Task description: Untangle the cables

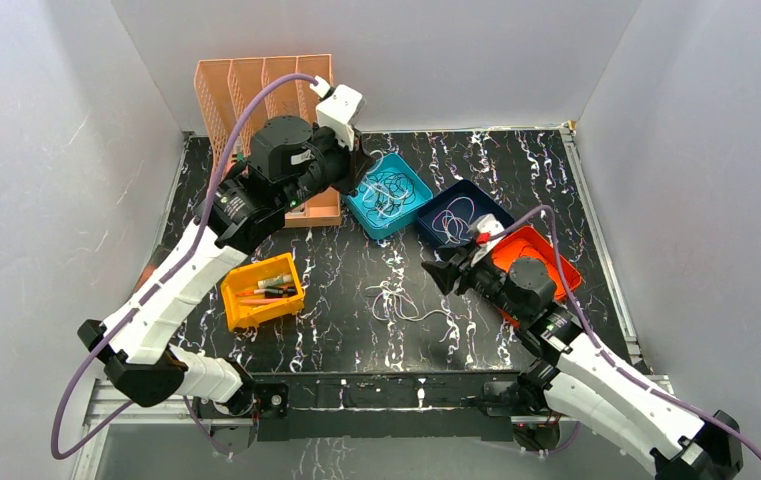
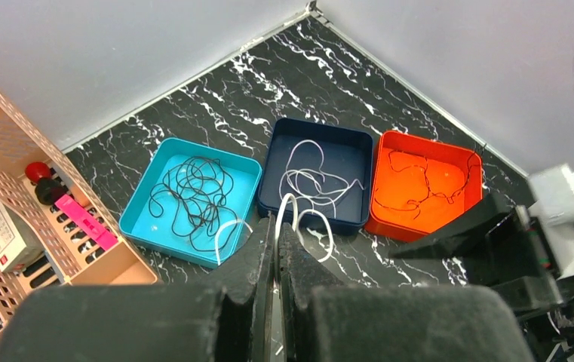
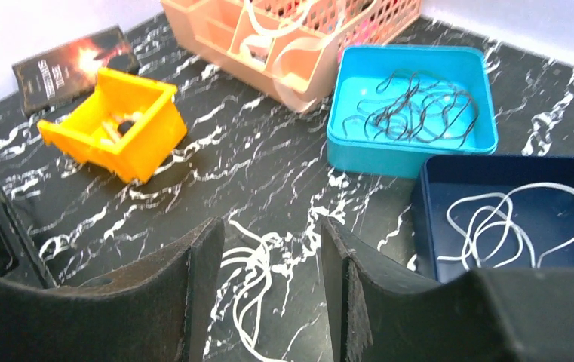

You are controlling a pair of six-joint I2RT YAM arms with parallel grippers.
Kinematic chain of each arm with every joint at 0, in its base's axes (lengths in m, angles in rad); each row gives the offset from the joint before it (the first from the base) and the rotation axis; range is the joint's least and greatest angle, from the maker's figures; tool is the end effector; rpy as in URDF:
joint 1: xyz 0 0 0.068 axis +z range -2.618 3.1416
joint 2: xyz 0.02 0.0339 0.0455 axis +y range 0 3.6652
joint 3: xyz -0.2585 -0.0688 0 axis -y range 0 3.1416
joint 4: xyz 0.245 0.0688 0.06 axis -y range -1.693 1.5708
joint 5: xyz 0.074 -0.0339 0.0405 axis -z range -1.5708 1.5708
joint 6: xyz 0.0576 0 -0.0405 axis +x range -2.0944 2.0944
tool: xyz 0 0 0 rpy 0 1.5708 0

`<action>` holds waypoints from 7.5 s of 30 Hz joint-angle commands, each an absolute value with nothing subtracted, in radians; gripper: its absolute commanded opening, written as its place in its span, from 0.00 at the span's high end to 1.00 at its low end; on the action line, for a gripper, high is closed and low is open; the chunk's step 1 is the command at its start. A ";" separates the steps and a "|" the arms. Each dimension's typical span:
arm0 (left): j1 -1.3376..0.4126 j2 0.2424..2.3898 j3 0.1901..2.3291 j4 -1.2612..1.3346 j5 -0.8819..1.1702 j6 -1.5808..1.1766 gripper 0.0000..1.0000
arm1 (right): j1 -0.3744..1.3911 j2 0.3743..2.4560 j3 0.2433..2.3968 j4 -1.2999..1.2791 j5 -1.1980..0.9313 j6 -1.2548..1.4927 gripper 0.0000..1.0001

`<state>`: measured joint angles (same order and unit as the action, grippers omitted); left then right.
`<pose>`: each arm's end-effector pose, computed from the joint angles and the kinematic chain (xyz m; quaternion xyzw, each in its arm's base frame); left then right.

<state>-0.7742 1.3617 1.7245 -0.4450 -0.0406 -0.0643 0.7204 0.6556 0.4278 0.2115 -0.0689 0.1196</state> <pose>0.2199 -0.2117 0.4986 0.2427 0.6943 -0.2621 0.6247 0.1468 0.1341 0.2721 -0.2339 0.6734 0.3082 0.6300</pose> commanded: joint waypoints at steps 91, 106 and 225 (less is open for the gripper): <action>-0.770 1.244 1.472 -0.362 0.306 -0.128 0.37 | 0.683 1.053 0.955 0.139 0.157 0.248 1.00; -0.770 1.267 1.331 -0.370 0.217 -0.208 0.29 | 0.354 1.133 1.047 -0.068 0.014 0.376 1.00; -0.770 1.320 1.165 -0.376 0.147 -0.259 0.19 | 0.173 1.824 1.039 0.003 -0.172 0.317 0.57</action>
<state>-0.7742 1.3193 1.1545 -0.3744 0.1394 -0.2550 0.1768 1.8324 1.0180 0.0525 -0.2268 0.3401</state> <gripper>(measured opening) 0.809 0.407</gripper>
